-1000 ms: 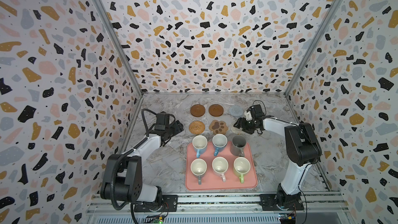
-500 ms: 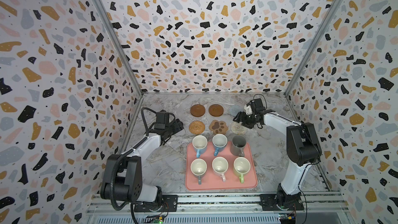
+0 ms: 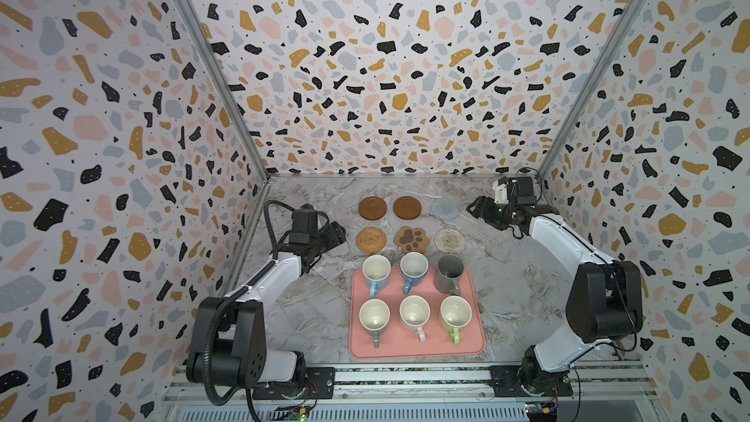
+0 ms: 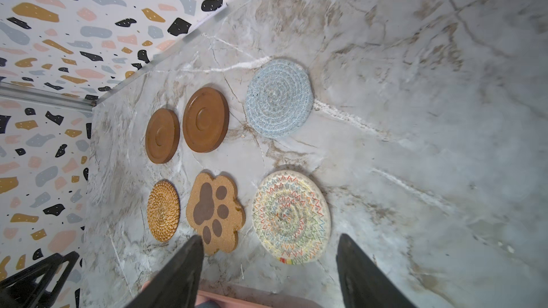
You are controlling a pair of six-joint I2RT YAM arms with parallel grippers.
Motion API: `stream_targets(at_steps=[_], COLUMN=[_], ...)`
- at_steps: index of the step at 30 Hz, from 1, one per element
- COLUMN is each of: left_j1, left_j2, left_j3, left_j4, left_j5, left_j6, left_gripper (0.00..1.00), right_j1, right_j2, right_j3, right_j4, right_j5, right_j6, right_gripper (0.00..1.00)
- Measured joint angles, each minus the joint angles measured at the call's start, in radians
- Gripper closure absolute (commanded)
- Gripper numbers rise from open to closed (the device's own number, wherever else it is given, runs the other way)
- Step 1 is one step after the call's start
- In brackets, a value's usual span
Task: Place cups on coasters
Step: Pick up the cup from the tray.
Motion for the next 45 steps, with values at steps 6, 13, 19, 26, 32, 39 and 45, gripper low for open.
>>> stream_targets(at_steps=[6, 13, 19, 26, 32, 39, 45], left_j1=[0.000, 0.000, -0.015, -0.127, -0.231, -0.357, -0.461], left_j2=[-0.032, -0.084, -0.156, -0.296, -0.369, -0.426, -0.439], left_j3=[0.000, -0.010, -0.010, -0.010, -0.002, 0.010, 0.007], left_j4=[0.026, 0.045, 0.024, -0.062, -0.159, -0.262, -0.293], left_j5=[0.012, 0.024, 0.011, -0.077, -0.164, -0.266, -0.311], left_j6=[0.005, 0.007, 0.006, 0.007, 0.018, 0.046, 0.082], left_gripper=[0.23, 0.23, 0.23, 0.25, 0.26, 0.29, 0.30], right_j1=[-0.002, -0.002, -0.002, -0.002, 0.004, 0.086, 0.222], right_j2=[-0.043, -0.117, -0.128, -0.143, -0.197, -0.302, -0.346], right_j3=[-0.043, -0.097, -0.117, -0.122, -0.121, -0.112, -0.104], right_j4=[-0.017, -0.023, -0.023, -0.041, -0.069, -0.135, -0.233], right_j5=[0.033, 0.056, 0.037, 0.000, -0.019, 0.016, 0.085], right_j6=[-0.035, -0.070, -0.103, -0.157, -0.183, -0.198, -0.224], right_gripper=[0.27, 0.27, 0.27, 0.27, 0.27, 0.27, 0.27])
